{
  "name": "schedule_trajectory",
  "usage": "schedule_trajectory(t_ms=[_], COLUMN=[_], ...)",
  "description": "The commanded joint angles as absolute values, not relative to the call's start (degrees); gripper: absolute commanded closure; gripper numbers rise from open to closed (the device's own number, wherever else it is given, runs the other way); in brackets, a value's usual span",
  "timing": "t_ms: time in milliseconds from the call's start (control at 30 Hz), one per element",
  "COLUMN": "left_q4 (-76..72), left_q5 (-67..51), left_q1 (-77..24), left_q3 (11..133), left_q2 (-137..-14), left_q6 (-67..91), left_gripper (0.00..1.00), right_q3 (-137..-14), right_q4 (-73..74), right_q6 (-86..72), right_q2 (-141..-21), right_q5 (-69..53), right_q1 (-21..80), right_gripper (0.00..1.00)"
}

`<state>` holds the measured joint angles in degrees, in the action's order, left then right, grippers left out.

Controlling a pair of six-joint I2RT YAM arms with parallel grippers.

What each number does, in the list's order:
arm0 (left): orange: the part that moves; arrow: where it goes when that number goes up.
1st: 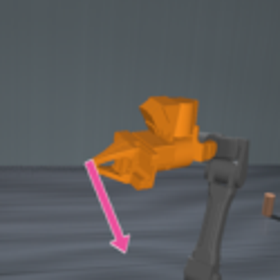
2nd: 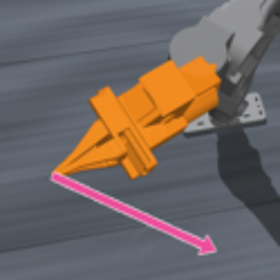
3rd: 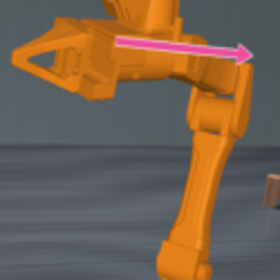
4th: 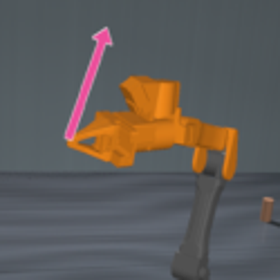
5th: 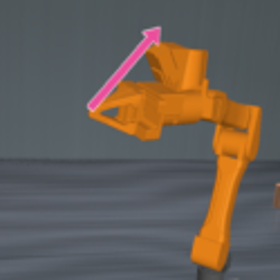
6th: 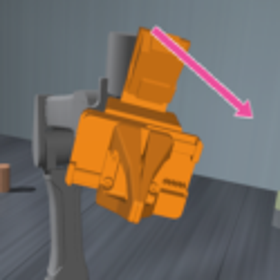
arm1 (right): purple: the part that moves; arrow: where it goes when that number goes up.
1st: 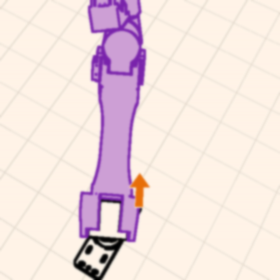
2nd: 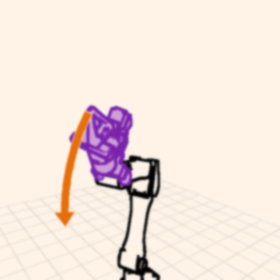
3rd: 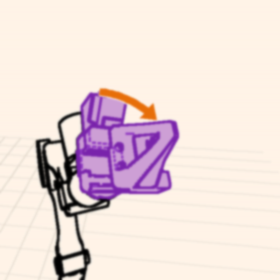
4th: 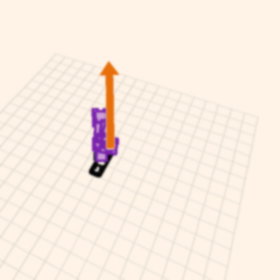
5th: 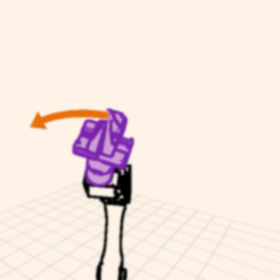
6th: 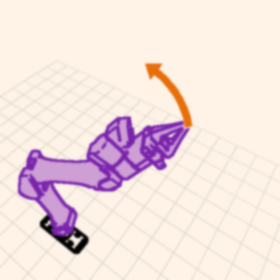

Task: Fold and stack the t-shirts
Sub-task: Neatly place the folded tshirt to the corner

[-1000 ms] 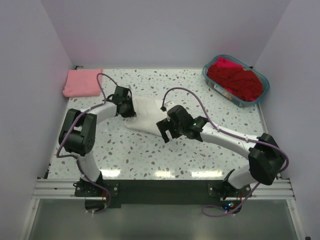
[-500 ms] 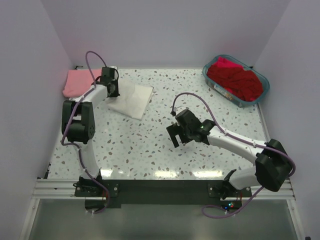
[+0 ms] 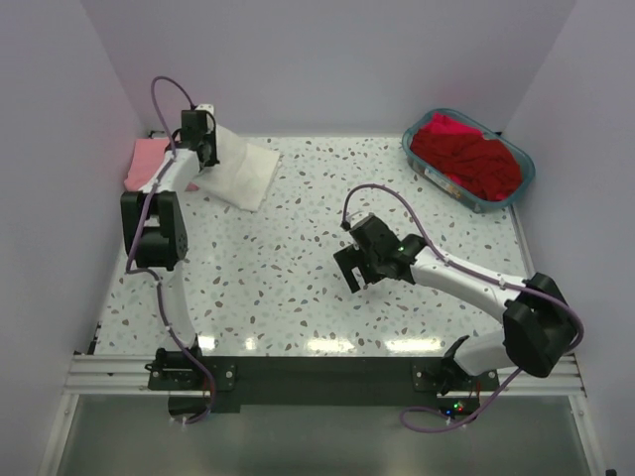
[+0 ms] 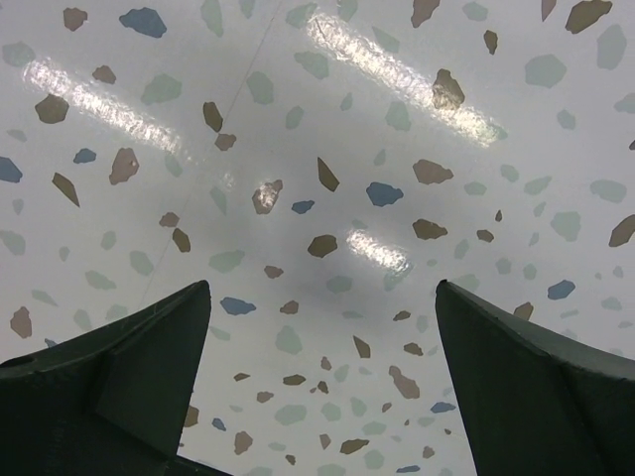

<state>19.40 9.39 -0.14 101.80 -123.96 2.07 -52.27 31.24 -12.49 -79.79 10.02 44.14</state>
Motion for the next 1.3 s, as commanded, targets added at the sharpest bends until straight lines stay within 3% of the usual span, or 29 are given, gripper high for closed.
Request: schedule_trajectory(t_ms=[0,667,1267], left_q4=[17.2,22.9,30.7], left_q5=[10.0,0.3,4.9], left_q1=[2.5,8.0,9.7], left_q3=[106.8,123.5,126.8], left_q2=[-124.6,-128.2,-126.4], left_q6=[-1.2,-4.4,-4.8], left_gripper=[1.0,1.0,1.0], right_q3=[-55.3,-60.4,-61.9], right_q4=[32.3,34.6,35.4], right_q6=[-10.6,-8.4,-7.3], right_q2=[-80.7,-86.0,-87.5], right_q5=[12.2,14.3,14.8], right_q1=[43.6,42.3,41.7], right_gripper=[0.02,0.02,0.02])
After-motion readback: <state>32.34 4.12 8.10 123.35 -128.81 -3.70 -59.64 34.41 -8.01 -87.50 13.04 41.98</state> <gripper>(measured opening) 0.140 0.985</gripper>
